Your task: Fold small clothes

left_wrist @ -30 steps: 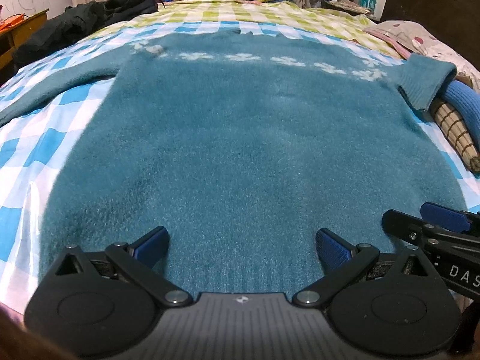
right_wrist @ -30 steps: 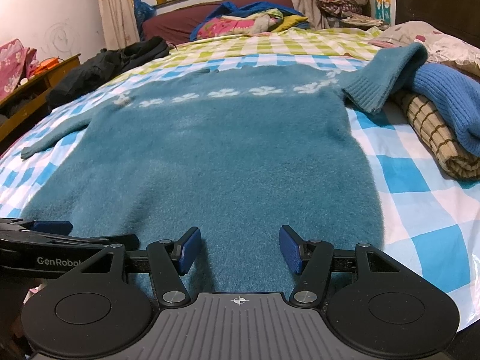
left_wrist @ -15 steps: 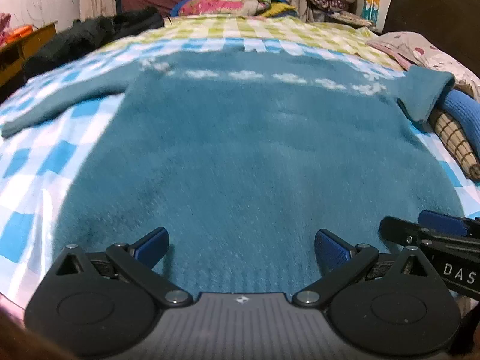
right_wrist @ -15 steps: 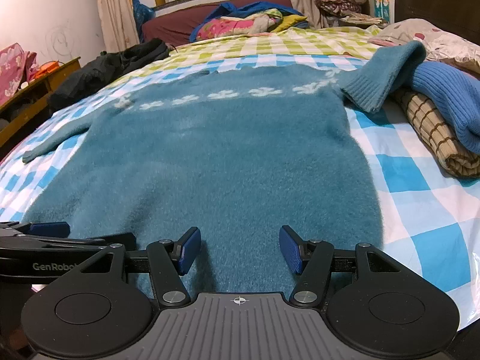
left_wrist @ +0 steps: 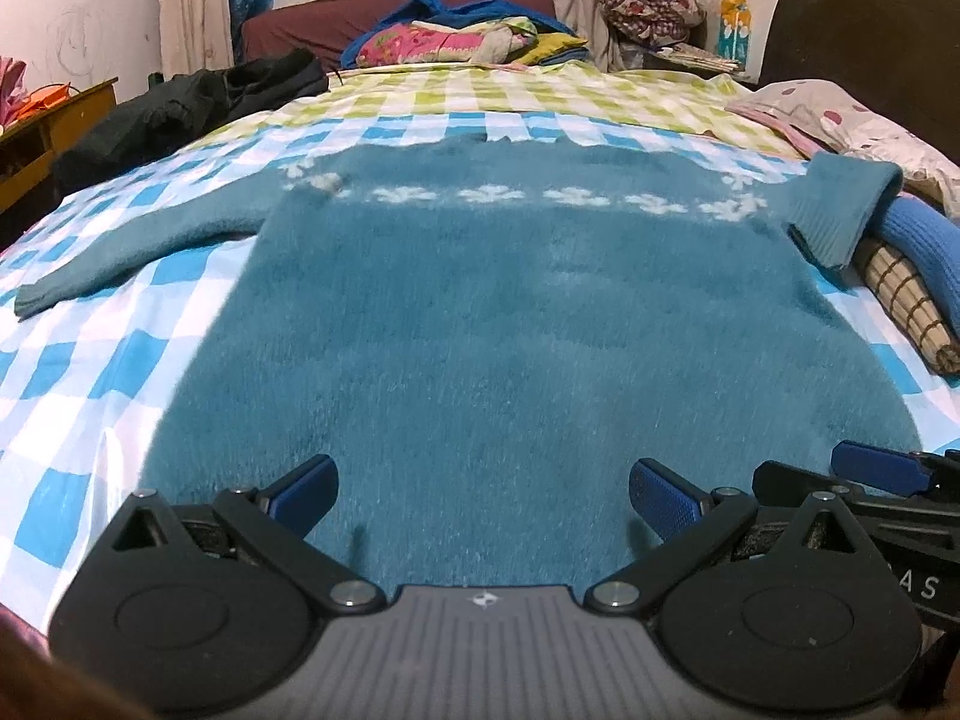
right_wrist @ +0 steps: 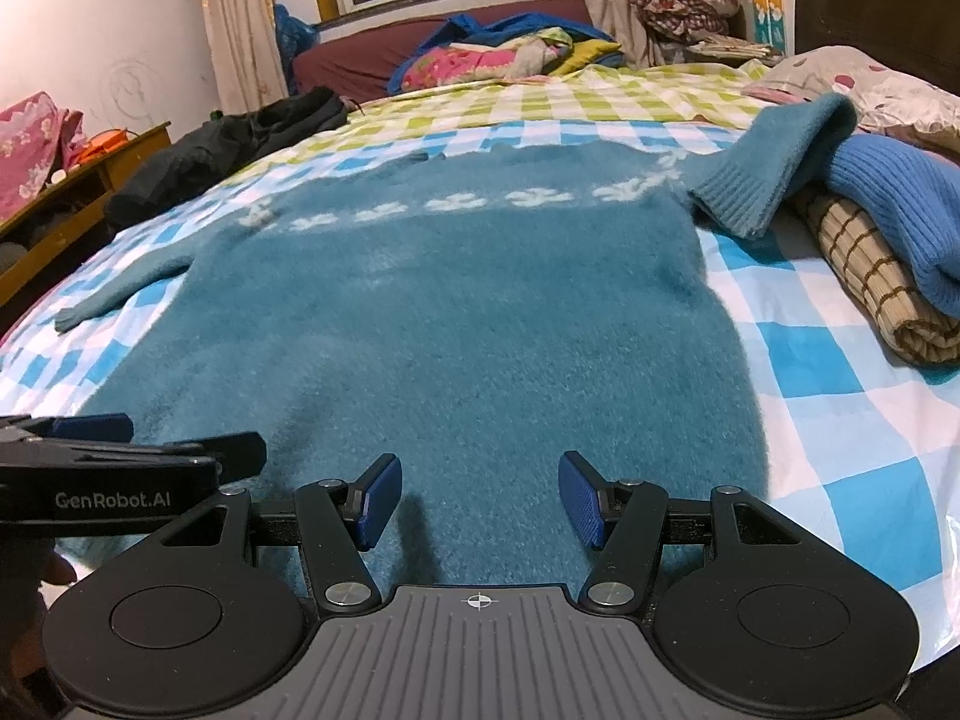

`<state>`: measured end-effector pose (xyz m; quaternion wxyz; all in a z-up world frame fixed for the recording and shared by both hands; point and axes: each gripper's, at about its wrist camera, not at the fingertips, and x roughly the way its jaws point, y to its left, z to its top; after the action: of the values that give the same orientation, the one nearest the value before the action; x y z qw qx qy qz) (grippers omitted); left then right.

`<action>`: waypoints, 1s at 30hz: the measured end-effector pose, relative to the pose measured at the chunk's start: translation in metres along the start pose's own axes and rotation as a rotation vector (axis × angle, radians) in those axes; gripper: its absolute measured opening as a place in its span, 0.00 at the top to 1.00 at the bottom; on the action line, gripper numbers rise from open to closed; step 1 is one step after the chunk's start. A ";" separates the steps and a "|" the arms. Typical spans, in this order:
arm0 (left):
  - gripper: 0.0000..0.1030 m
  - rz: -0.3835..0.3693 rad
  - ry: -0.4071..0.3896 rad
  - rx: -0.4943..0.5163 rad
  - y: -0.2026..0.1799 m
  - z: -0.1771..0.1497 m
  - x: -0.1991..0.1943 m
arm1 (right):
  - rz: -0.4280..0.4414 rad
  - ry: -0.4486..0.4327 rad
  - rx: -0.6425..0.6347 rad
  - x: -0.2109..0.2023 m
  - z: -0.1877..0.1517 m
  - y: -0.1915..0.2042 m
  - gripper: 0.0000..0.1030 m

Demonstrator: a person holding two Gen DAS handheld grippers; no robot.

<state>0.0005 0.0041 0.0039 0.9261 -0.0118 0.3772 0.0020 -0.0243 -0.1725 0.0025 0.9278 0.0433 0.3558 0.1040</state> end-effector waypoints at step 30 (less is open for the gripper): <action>0.00 -0.062 -0.044 0.032 -0.017 0.027 0.001 | -0.008 -0.035 0.015 -0.008 0.019 -0.019 0.44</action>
<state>0.0203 -0.0122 0.0226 0.9338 -0.0085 0.3563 -0.0326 -0.0137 -0.1926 0.0190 0.9339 0.0506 0.3404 0.0966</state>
